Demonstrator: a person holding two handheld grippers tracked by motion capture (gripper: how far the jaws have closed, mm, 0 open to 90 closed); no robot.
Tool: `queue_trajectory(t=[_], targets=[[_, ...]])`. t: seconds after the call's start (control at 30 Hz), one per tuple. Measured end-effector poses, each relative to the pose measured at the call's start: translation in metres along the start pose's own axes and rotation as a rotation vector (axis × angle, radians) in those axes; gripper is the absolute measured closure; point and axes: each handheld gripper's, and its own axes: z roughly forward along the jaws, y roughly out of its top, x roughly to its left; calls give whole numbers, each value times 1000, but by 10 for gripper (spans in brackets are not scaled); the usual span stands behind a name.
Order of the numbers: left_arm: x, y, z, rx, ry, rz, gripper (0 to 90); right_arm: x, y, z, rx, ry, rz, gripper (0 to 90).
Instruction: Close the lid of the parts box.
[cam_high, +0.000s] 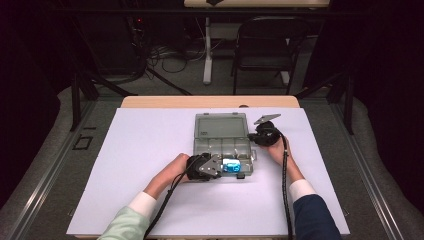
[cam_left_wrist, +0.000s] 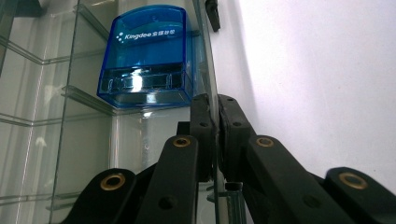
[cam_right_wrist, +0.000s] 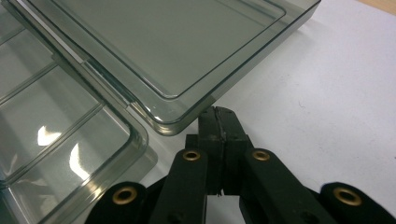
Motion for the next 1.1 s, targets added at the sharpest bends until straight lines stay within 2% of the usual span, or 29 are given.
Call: queue_trajectory(t=[0.4,0.53,0.87,1.1], targets=[[5,0,1,0,-37,-6,860,-2,-1,3,-24,-7,-2,900],[6,0,1,0,-43,-12,860,-2,-2,5,-57,-12,5,900],[8,0,1,-5,-58,-11,859,-2,-2,8,-89,-35,23,900],[8,0,1,-3,-60,-14,859,0,0,5,-134,-55,12,900]])
